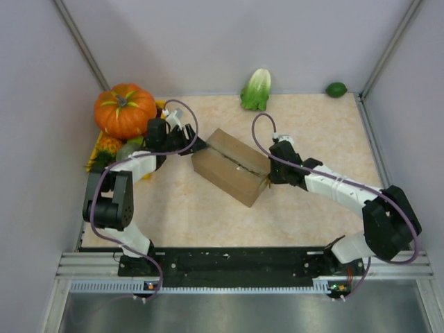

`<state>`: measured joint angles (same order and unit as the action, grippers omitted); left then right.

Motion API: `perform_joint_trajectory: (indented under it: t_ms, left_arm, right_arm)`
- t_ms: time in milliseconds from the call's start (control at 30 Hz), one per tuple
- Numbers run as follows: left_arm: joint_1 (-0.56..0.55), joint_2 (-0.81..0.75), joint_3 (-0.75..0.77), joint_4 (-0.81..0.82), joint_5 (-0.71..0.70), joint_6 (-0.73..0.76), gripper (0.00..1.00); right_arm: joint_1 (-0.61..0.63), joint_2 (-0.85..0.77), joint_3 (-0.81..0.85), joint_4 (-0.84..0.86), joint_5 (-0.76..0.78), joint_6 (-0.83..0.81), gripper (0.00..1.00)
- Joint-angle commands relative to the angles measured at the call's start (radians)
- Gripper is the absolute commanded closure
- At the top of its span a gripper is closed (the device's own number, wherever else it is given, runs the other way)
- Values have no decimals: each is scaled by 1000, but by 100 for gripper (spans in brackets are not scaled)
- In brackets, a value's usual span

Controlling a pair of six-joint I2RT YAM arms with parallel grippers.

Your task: Unpack the express box

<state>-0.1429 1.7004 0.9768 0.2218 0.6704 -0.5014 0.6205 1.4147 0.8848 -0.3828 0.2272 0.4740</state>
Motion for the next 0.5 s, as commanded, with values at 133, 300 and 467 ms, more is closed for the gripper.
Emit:
perform_joint_trajectory:
  t_ms: [133,300,467]
  left_arm:
    - [-20,-189,-69,-311,-67,77,43]
    - [-23,-317,-188,-380,-98,17,46]
    - [-23,-479,-289,-459,-98,4,47]
  right_arm:
    - [-21,59,91,159,-88,-21,100]
    - [-22,79,115,168,-106,-23,100]
    - [-22,93,123,176,-117,-32,100]
